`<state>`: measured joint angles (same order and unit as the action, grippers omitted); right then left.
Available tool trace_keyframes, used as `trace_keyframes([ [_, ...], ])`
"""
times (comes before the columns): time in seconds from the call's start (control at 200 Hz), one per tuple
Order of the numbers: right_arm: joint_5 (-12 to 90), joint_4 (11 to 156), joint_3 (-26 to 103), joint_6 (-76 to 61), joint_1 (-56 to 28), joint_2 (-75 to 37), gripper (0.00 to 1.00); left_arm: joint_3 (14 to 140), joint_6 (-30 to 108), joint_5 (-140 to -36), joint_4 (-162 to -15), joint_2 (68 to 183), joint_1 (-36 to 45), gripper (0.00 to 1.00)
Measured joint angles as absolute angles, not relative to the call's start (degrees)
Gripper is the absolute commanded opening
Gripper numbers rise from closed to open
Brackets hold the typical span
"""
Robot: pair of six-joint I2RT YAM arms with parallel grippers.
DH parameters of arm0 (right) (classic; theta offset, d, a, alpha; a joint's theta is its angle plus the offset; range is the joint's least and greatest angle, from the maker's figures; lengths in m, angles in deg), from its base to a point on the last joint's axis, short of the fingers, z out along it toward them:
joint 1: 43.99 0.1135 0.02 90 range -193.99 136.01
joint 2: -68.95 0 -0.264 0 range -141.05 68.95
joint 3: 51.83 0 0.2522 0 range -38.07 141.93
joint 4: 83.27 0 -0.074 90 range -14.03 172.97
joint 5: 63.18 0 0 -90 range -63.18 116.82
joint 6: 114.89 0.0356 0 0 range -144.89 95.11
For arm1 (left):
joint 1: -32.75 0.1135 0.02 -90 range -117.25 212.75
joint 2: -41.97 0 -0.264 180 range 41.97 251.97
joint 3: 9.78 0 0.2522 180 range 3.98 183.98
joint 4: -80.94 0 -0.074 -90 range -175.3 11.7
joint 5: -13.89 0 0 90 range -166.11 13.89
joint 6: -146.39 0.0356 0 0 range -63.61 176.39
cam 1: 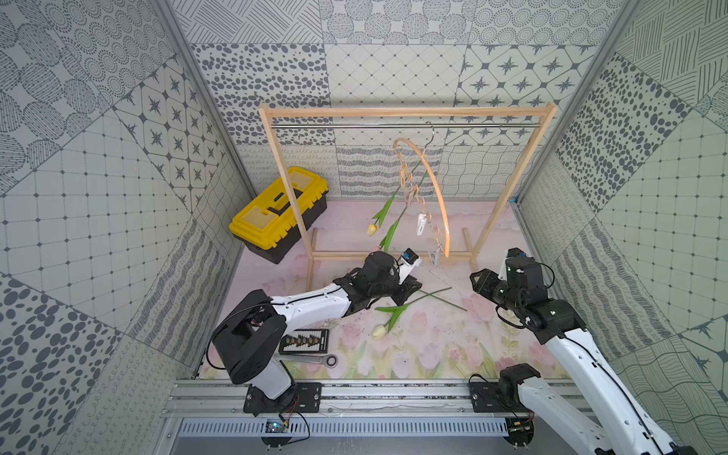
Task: Dry the flowers on a clothes hanger
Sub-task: Pick up the flower at the center of the board.
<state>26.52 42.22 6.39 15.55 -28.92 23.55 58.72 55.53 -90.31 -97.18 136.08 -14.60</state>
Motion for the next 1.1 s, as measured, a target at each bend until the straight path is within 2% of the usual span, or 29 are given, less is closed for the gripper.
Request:
trace_keyframes([
  [0.095, 26.8, 42.0, 6.4, 15.7, -28.9, 23.5, 0.47, 61.7, 59.2, -89.3, -93.9, 140.7, -16.5, 0.35],
  [0.37, 27.7, 40.8, 6.4, 15.7, -29.1, 23.9, 0.46, 71.5, 70.0, -87.4, -84.9, 150.7, -17.9, 0.21],
  [0.746, 29.4, 40.3, 6.4, 15.7, -30.3, 24.2, 0.44, 77.5, 80.6, -85.9, -79.9, 155.9, -17.6, 0.41],
  [1.006, 31.3, 39.8, 6.4, 16.3, -30.8, 25.5, 0.43, 82.5, 88.1, -84.5, -79.5, 160.7, -16.5, 0.36],
  [1.101, 31.9, 39.8, 6.4, 16.7, -30.9, 25.9, 0.41, 84.1, 89.8, -84.5, -79.4, 161.8, -16.0, 0.3],
])
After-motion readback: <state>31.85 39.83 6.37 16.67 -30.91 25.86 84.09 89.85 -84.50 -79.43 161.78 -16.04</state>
